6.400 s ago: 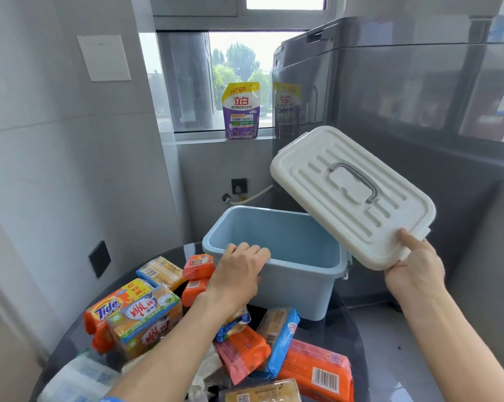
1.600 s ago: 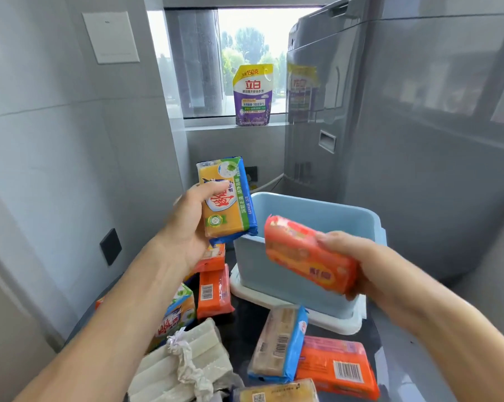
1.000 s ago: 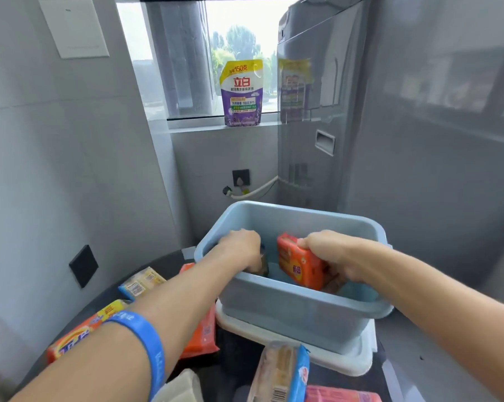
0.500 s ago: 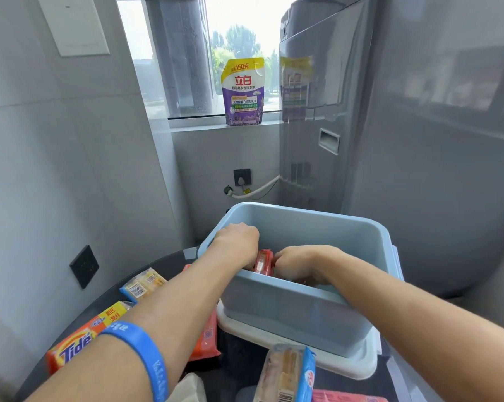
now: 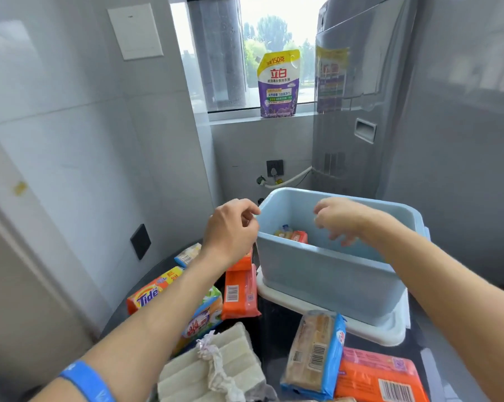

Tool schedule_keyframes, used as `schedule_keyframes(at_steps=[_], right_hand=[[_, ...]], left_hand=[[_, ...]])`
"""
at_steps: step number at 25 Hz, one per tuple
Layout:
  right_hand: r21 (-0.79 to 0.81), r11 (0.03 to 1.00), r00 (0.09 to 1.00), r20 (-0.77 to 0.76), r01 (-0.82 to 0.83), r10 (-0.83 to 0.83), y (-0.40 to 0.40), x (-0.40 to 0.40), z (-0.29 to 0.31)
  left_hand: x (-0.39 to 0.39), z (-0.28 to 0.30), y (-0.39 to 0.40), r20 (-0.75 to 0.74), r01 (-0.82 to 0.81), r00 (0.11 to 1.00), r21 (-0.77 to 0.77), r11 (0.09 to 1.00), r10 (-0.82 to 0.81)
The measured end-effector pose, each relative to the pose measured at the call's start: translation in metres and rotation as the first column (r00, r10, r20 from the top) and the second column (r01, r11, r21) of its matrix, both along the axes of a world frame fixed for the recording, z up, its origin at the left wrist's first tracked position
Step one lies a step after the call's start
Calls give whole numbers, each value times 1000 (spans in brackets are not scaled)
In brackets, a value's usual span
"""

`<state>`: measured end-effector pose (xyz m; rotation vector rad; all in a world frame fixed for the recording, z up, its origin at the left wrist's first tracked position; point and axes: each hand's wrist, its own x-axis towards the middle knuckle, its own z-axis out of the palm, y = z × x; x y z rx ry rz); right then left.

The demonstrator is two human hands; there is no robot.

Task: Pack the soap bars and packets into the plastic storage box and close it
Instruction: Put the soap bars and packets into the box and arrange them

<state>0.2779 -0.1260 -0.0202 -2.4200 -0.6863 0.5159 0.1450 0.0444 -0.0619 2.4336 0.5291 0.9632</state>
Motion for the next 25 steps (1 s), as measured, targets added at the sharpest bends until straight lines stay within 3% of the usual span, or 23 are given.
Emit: schedule_keyframes(at_steps=[3,5,8,9,12,14,17,20,23,25], right_hand=[[369,929,919,350,40,-179,-26,-57,2],[428,903,869,438,22,-229,-45,-107,-11],[42,999,839,543,6,-27,-57,-145,-48],[-86,996,842,538,8,39,-57,-148,-59],[-257,966,861,497,26,109,-51,-149,-90],[-313,947,876,473,67,94,-41,-152,-107],[-404,912,894,431,72,121,-25,-163,-126],[-417,907,901,411,52,138,-18,-165,-133],[-372,928,902,405,17,146,-18,-164,-128],[-278,960,915,384,-16,127,-18,-161,-124]], left_hand=[[-15,-31,-3,58,-179,978,-258,949,200],[-21,-49,2,-79,-276,961,-287,917,265],[-22,-70,13,-401,-280,875,34,959,269],[-20,-73,17,-483,-247,840,66,967,248],[-10,-75,25,-621,-264,770,-100,959,147],[-1,-77,26,-657,-287,732,-56,956,181],[10,-80,23,-640,-342,705,71,937,306],[13,-86,23,-607,-369,723,65,927,330],[4,-79,31,-459,-393,831,-86,916,314],[-8,-64,38,-345,-415,885,-274,868,314]])
